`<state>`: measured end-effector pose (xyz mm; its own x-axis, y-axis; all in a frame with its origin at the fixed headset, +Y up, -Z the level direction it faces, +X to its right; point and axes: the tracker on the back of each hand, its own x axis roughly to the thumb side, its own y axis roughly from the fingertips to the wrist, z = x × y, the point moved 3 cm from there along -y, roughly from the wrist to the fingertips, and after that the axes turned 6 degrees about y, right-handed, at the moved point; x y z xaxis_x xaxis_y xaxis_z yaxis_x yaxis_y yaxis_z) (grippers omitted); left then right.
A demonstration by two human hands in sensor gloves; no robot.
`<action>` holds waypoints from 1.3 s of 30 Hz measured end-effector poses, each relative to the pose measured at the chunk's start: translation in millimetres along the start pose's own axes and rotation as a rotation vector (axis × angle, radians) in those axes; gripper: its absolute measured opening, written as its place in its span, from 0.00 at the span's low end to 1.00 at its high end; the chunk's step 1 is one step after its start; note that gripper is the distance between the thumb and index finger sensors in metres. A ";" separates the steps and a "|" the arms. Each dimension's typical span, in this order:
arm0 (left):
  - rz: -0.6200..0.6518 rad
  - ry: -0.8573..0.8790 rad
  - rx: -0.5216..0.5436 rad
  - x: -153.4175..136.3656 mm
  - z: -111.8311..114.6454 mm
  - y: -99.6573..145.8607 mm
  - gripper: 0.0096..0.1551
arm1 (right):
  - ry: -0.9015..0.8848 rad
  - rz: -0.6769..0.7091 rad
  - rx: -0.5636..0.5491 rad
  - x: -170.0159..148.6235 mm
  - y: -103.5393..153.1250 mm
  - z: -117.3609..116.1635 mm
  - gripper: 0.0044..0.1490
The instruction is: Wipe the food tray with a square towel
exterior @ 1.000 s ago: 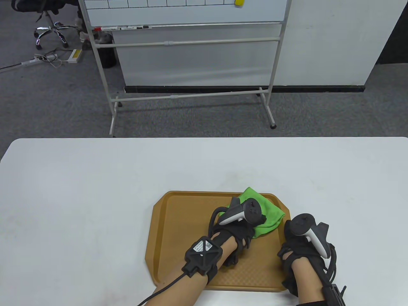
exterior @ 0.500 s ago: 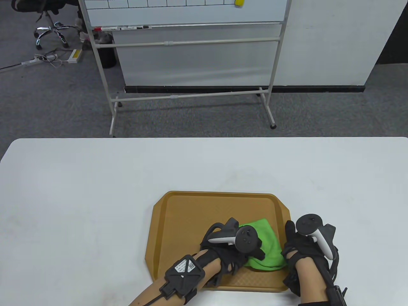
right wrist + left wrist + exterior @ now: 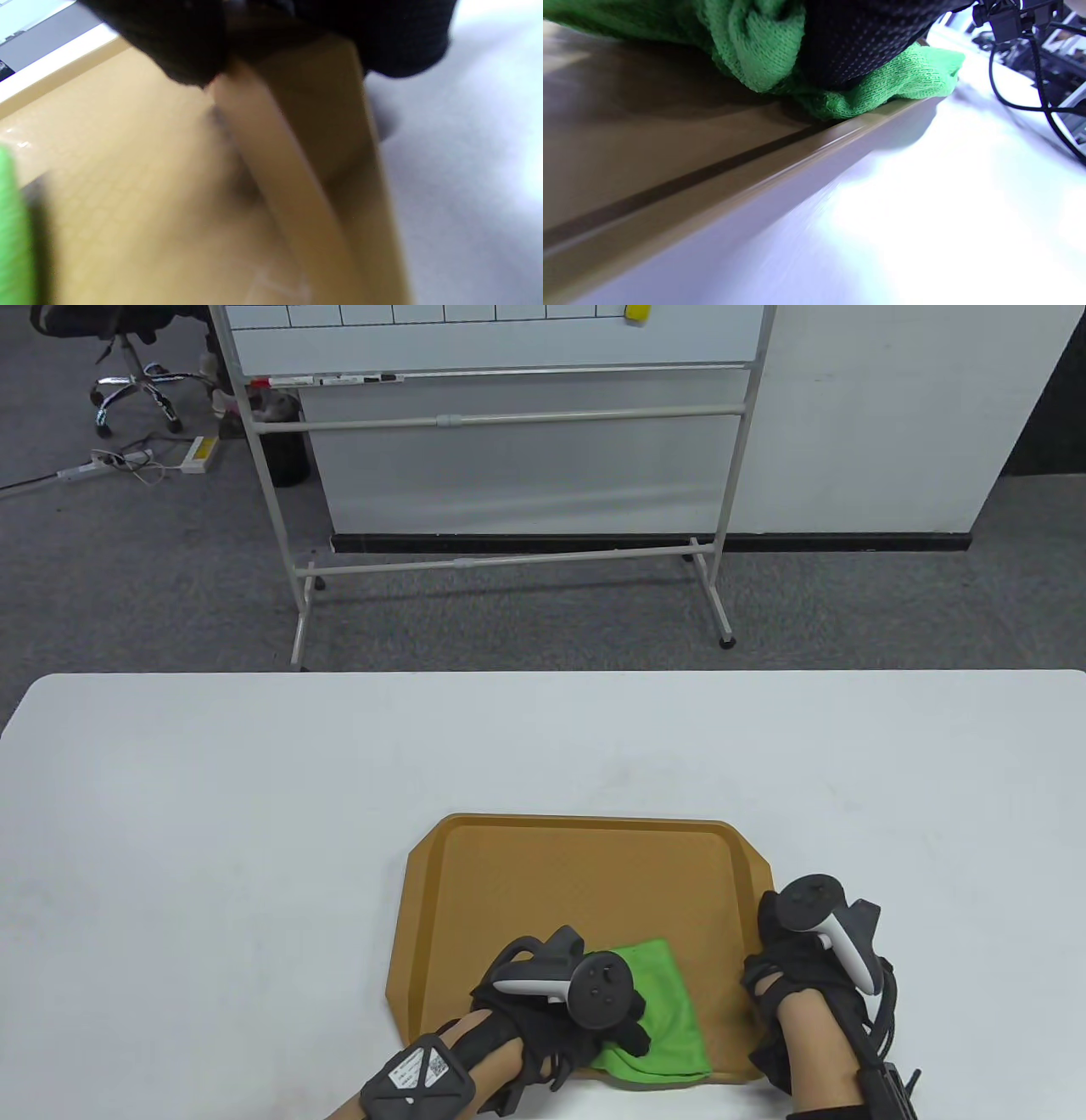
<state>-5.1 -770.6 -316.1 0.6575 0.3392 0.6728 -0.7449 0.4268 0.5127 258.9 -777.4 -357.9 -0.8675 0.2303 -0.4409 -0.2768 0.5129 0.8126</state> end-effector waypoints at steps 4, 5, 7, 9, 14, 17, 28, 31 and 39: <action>-0.085 -0.013 -0.001 -21.1 2.3 30.0 0.29 | -0.001 -0.001 0.000 0.1 0.0 0.0 0.51; -0.113 -0.015 -0.005 -27.8 2.9 39.0 0.29 | 0.001 -0.003 -0.001 0.2 0.1 0.0 0.51; -0.167 -0.027 -0.011 -40.1 3.7 55.6 0.29 | 0.005 -0.006 -0.003 0.5 0.1 0.1 0.51; -0.256 -0.049 -0.019 -55.6 3.2 74.8 0.29 | 0.011 -0.008 -0.006 0.9 0.1 0.1 0.51; -0.428 -0.185 -0.018 -83.0 -3.5 102.2 0.29 | 0.023 -0.009 -0.007 1.9 0.1 0.5 0.51; -0.501 -0.264 0.006 -94.6 -11.9 100.4 0.30 | 0.032 -0.007 -0.007 2.8 -0.3 0.7 0.51; -0.553 0.177 0.237 -157.7 -48.0 30.0 0.29 | 0.045 -0.015 -0.019 5.9 -0.3 -0.2 0.50; -0.522 0.208 0.270 -152.3 -53.7 7.2 0.29 | 0.051 -0.012 -0.019 6.6 -0.5 -0.2 0.50; -0.363 0.339 0.212 -103.6 -51.0 -70.5 0.35 | 0.042 -0.012 -0.020 7.0 -0.4 -1.1 0.50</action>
<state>-14.9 -793.2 -449.2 0.8505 0.4680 0.2401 -0.4464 0.4006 0.8001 252.5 -776.9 -360.9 -0.8804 0.1889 -0.4350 -0.2954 0.4991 0.8147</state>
